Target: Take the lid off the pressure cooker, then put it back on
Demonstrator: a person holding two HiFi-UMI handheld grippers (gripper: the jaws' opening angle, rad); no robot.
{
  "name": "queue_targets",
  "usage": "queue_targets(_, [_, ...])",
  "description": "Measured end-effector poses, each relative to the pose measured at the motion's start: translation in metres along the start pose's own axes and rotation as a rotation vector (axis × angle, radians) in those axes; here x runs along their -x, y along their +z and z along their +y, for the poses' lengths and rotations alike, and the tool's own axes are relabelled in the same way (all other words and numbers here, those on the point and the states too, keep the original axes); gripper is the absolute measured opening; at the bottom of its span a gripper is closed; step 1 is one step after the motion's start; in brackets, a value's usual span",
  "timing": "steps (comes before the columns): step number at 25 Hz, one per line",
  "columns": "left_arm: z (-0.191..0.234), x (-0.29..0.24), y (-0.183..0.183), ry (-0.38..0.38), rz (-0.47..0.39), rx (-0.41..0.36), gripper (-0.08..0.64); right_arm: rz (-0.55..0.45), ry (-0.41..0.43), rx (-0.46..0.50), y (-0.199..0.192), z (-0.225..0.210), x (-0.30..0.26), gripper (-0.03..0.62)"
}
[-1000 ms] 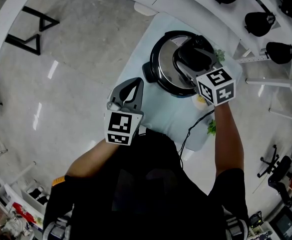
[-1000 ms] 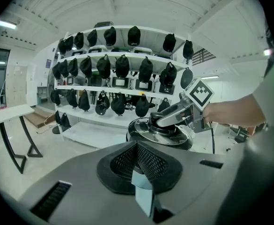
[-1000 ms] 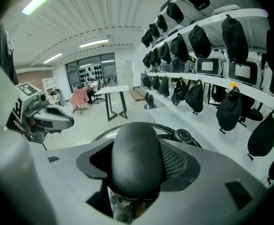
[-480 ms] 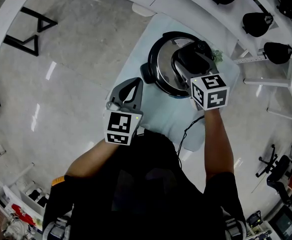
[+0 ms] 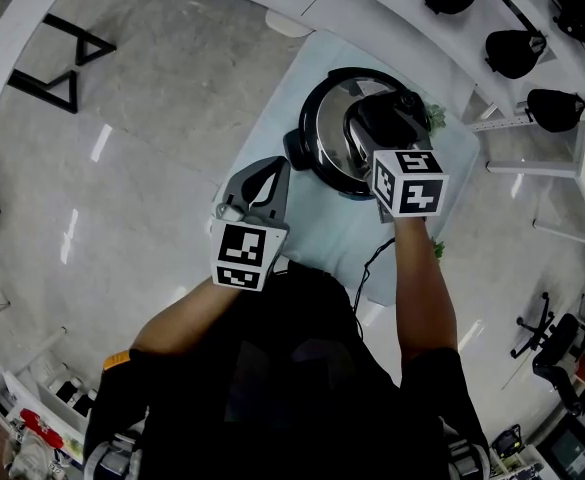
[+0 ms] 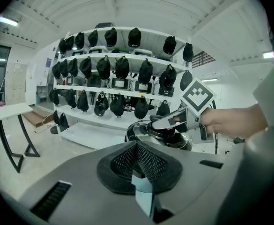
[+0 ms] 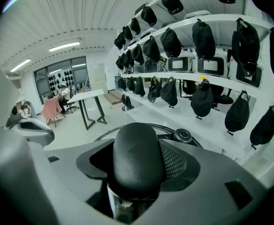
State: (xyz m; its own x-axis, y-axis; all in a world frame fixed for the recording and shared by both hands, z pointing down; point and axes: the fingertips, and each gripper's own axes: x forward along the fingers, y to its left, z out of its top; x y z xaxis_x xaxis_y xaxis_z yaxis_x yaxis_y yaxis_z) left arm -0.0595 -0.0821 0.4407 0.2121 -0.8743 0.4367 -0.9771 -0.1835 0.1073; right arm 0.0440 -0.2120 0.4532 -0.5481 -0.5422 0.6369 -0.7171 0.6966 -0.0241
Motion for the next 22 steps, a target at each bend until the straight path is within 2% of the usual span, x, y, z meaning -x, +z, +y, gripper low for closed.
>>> queue_targets(4, [0.0032,0.0001,0.0006,0.001,-0.004,0.007,0.008,0.004,-0.039,0.001,-0.0019,0.0009,-0.0028,0.293])
queue_targets(10, [0.0054,0.0,0.0031,-0.01,-0.013,0.01,0.008,-0.018,-0.029,-0.015,-0.005,0.0005,-0.0008,0.293])
queue_targets(17, [0.0105,0.0008,0.0044,-0.016,-0.014,0.006,0.008,-0.024,-0.131,-0.095,-0.003,-0.0031,-0.0027,0.291])
queue_targets(22, [0.0064,-0.0002,0.0056,-0.04,-0.013,0.001,0.008,-0.07,-0.144,-0.071,-0.0008,-0.0019,-0.0015,0.291])
